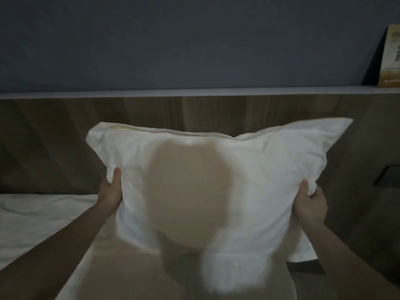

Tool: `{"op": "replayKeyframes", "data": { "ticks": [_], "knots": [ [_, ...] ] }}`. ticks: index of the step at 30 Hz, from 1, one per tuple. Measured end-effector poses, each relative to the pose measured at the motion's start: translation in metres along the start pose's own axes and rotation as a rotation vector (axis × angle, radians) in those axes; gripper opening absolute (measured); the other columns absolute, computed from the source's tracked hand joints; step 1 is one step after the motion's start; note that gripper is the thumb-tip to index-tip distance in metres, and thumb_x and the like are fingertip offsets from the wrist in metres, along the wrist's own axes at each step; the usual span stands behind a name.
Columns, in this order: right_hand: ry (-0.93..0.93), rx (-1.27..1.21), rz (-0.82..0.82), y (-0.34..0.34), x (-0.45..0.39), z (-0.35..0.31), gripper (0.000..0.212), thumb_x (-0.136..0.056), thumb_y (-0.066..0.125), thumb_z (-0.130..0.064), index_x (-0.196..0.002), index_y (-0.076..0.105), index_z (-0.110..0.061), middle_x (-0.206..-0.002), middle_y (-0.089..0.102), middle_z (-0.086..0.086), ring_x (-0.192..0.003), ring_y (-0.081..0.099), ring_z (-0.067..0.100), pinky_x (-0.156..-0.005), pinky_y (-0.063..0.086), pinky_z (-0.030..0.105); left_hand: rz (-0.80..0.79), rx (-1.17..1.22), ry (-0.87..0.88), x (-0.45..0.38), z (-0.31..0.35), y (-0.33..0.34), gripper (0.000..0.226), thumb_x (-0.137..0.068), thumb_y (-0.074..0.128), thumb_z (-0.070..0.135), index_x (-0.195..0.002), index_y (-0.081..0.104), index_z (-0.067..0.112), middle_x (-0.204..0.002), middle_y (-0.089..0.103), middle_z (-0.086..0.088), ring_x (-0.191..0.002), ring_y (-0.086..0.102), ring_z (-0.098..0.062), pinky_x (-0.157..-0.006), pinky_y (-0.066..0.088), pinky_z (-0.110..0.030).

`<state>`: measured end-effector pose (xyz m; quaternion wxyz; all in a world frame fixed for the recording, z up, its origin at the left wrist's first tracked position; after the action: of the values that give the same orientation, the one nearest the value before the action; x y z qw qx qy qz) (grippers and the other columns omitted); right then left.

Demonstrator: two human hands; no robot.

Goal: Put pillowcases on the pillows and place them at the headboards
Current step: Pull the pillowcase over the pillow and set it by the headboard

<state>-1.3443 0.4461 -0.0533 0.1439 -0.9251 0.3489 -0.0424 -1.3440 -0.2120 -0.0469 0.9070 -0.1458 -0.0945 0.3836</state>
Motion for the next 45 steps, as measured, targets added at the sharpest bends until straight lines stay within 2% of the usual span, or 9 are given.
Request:
{"op": "replayKeyframes", "data": {
  "ticks": [7,13,16,19,23,27,33,38,45],
  "knots": [
    [0.047,0.099,-0.047,-0.014,0.001,0.007,0.055,-0.105,0.042,-0.045,-0.139,0.05,-0.002,-0.142,0.055,0.028,-0.133,0.05,0.049,-0.112,0.037,0.05,0.108,-0.029,0.075,0.007,0.03,-0.007,0.091,-0.083,0.05,0.066,-0.142,0.053,-0.003,-0.147,0.054,-0.028,-0.138,0.05,-0.044,-0.116,0.04,-0.049],
    [-0.422,0.085,0.053,-0.029,0.027,-0.058,0.061,-0.096,0.055,-0.041,-0.147,0.045,-0.009,-0.151,0.046,0.016,-0.14,0.043,0.034,-0.119,0.036,0.051,0.089,-0.459,0.909,0.087,0.124,0.027,0.07,-0.089,0.057,0.049,-0.145,0.047,0.008,-0.156,0.04,-0.021,-0.148,0.034,-0.038,-0.121,0.028,-0.049],
    [-0.764,0.213,-0.02,-0.017,0.043,-0.122,0.05,-0.099,0.053,-0.035,-0.143,0.053,-0.013,-0.152,0.049,0.011,-0.142,0.04,0.029,-0.119,0.033,0.049,-0.05,-0.608,1.07,0.102,0.156,0.067,0.066,-0.092,0.047,0.06,-0.144,0.053,0.02,-0.158,0.044,-0.012,-0.146,0.037,-0.037,-0.121,0.03,-0.052],
    [-0.834,0.441,-0.173,0.008,0.034,-0.156,0.052,-0.095,0.044,-0.047,-0.138,0.061,-0.023,-0.154,0.049,0.007,-0.144,0.038,0.03,-0.121,0.026,0.049,-0.085,-0.745,1.041,0.097,0.172,0.097,0.069,-0.091,0.037,0.069,-0.144,0.053,0.028,-0.153,0.048,-0.005,-0.143,0.04,-0.034,-0.12,0.029,-0.055],
    [-0.8,0.702,-0.275,0.028,0.017,-0.171,0.069,-0.092,0.029,-0.055,-0.153,0.043,-0.027,-0.164,0.034,0.006,-0.151,0.026,0.031,-0.125,0.014,0.056,-0.083,-0.819,0.948,0.094,0.189,0.116,0.069,-0.091,0.029,0.072,-0.142,0.052,0.031,-0.149,0.048,-0.005,-0.143,0.037,-0.032,-0.123,0.019,-0.061],
    [-0.755,0.685,-0.288,0.034,-0.005,-0.178,0.077,-0.09,0.029,-0.055,-0.162,0.017,-0.03,-0.172,0.014,0.003,-0.156,0.014,0.032,-0.126,0.009,0.059,-0.07,-0.768,0.945,0.102,0.199,0.122,0.072,-0.094,0.039,0.065,-0.16,0.027,0.038,-0.173,0.015,-0.002,-0.156,0.022,-0.031,-0.124,0.016,-0.062],
    [-0.83,0.725,-0.22,0.044,-0.024,-0.147,0.072,-0.1,0.027,-0.061,-0.163,0.009,-0.03,-0.174,-0.006,0.001,-0.159,-0.003,0.033,-0.127,0.002,0.06,-0.058,-0.843,0.864,0.101,0.182,0.139,0.077,-0.095,0.024,0.071,-0.165,0.007,0.042,-0.175,-0.012,0.007,-0.162,0.005,-0.027,-0.126,-0.003,-0.064],
    [-0.966,0.654,-0.125,0.035,-0.039,-0.153,0.077,-0.096,0.037,-0.067,-0.161,0.021,-0.027,-0.173,0.002,0.005,-0.159,0.004,0.039,-0.124,0.01,0.067,-0.005,-0.906,0.834,0.099,0.178,0.147,0.082,-0.09,0.015,0.074,-0.165,-0.001,0.042,-0.174,-0.018,0.008,-0.162,0.001,-0.026,-0.126,-0.005,-0.062],
    [-0.962,0.702,-0.274,0.034,-0.045,-0.143,0.084,-0.098,0.039,-0.063,-0.165,0.009,-0.023,-0.174,-0.005,0.008,-0.159,-0.001,0.04,-0.121,0.009,0.071,-0.092,-1.025,0.577,0.101,0.167,0.141,0.079,-0.092,0.028,0.071,-0.164,0.011,0.043,-0.175,-0.013,0.01,-0.162,-0.003,-0.027,-0.124,0.002,-0.067]
  ]
}}
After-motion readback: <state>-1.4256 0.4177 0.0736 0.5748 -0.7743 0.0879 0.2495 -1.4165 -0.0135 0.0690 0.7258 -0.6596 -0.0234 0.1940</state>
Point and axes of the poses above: each hand's wrist, its own x-axis away from the middle knuckle, its own y-axis out of the palm, z = x × y, the point moved 10 cm from there along -x, towards the middle knuckle
